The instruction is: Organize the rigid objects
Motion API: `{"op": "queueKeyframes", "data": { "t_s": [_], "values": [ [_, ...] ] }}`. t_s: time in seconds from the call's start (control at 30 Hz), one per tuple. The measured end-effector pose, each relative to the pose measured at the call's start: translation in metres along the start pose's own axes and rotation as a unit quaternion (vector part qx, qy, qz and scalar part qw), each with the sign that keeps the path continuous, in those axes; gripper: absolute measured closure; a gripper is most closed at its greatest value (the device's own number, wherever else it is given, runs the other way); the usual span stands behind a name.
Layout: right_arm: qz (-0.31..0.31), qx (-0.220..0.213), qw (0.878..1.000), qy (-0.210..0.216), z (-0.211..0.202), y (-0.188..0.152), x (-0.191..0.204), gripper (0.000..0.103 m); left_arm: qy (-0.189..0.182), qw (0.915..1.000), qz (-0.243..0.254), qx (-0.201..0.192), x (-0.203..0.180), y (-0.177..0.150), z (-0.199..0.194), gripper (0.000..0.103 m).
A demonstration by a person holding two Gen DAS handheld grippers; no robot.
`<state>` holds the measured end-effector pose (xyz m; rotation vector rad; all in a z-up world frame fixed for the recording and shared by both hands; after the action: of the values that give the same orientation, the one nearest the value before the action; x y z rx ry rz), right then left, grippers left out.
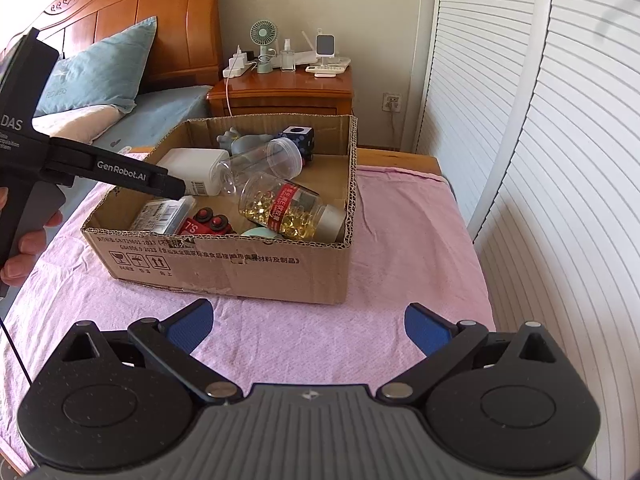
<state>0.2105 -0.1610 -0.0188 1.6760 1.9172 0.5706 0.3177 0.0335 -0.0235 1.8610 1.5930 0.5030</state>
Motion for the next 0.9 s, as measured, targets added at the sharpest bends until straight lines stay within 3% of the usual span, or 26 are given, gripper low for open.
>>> {"op": "queueKeyframes", "data": {
  "t_s": [0.33,0.5,0.9],
  "values": [
    [0.003,-0.008,1.0,0.002,-0.013,0.001,0.006,0.0,0.009,0.9975,0.013,-0.069,-0.016,-0.003,-0.073,0.001],
    [0.011,-0.008,1.0,-0.003,-0.022,0.0,0.008,0.0,0.033,0.9943,0.005,-0.101,-0.022,-0.015,-0.107,0.001],
    [0.035,0.008,0.999,-0.025,-0.04,-0.011,0.004,0.0,0.068,0.9972,-0.009,-0.029,-0.05,-0.071,-0.121,0.001]
  ]
}}
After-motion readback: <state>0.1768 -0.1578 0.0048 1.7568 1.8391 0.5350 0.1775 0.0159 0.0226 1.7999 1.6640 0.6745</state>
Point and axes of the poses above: each gripper's, at about its wrist camera, not at the fingertips, and z roughly the way its jaws point, x to its left, y to its top, the point moved 6 cm from there along z, roughly the way its jaws point, and after that the axes turned 8 degrees about -y, right-handed, at the moved point
